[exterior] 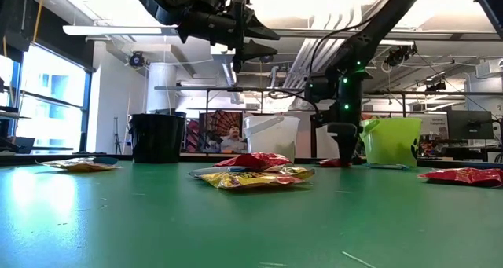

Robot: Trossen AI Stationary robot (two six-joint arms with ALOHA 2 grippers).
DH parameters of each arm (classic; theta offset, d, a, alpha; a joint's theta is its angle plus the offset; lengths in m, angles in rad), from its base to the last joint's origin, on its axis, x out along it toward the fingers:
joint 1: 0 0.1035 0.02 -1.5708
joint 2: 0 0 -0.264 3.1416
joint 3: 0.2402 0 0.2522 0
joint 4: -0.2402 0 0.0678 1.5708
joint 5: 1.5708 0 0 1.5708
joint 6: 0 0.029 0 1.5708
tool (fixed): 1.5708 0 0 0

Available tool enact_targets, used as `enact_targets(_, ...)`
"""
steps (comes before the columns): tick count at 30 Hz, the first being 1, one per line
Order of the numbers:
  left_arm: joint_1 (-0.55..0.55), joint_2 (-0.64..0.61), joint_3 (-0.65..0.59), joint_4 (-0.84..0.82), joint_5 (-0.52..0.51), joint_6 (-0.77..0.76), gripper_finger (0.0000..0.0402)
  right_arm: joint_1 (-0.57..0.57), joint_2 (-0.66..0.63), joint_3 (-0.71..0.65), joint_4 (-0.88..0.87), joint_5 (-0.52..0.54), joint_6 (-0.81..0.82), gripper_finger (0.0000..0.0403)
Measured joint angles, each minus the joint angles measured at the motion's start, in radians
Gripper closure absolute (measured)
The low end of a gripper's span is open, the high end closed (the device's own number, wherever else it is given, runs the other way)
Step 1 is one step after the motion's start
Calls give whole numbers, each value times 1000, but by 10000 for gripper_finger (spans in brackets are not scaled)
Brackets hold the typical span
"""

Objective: Sort candy by brand, put in halloween buckets
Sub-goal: Put the red candy into the green bucket

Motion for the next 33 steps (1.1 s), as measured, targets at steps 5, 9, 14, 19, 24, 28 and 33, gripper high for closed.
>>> enact_targets(5, 0, 0, 0, 0, -1, 2, 239, -1, 1, 36, -48, -33, 35, 395)
enact_targets(9, 0, 0, 0, 0, -1, 9, 239, 12, -16, 63, -108, -67, 66, 400)
enact_targets(14, 0, 0, 0, 1, -1, 27, 239, 33, -101, 72, -148, -78, 143, 402)
enact_targets(19, 0, 0, 0, 14, -1, 36, 239, 42, -234, 72, -196, -78, 267, 402)
enact_targets(24, 0, 0, 0, 16, -1, 53, 239, 38, -406, 72, -254, 48, 436, 403)
enact_targets(28, 0, 0, 0, 16, -1, 53, 239, 1, -522, 73, -327, 197, 548, 403)
enact_targets(33, 0, 0, 0, 16, -1, 56, 239, -116, -543, 65, -371, 228, 602, 403)
